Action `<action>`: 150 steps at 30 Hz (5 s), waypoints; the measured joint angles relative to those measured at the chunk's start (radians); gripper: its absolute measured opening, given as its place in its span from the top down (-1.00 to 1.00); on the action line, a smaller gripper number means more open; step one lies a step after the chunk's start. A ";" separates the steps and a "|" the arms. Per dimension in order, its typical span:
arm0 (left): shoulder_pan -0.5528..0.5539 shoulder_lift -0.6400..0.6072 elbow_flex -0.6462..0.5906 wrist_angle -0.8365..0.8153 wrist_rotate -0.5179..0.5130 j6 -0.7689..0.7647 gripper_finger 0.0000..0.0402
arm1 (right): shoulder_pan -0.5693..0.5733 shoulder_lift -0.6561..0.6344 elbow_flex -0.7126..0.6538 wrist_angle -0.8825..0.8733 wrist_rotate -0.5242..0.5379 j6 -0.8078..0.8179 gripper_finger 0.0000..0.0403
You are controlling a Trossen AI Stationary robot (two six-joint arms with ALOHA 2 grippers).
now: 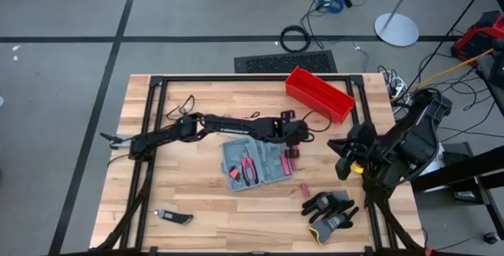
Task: Prefit tool cases
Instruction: Put the hammer into the toolbox
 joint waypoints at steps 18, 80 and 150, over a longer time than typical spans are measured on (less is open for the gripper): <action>0.010 0.037 0.000 -0.087 0.089 -0.413 0.58 | 0.003 0.077 0.000 0.000 -0.133 -0.026 0.87; -0.084 -0.017 -0.003 0.024 0.253 0.622 0.28 | 0.016 0.120 -0.114 0.010 -0.256 -0.013 0.62; -0.028 0.010 -0.007 0.121 0.401 1.217 1.00 | -0.048 0.119 -0.237 0.024 -0.503 0.414 0.38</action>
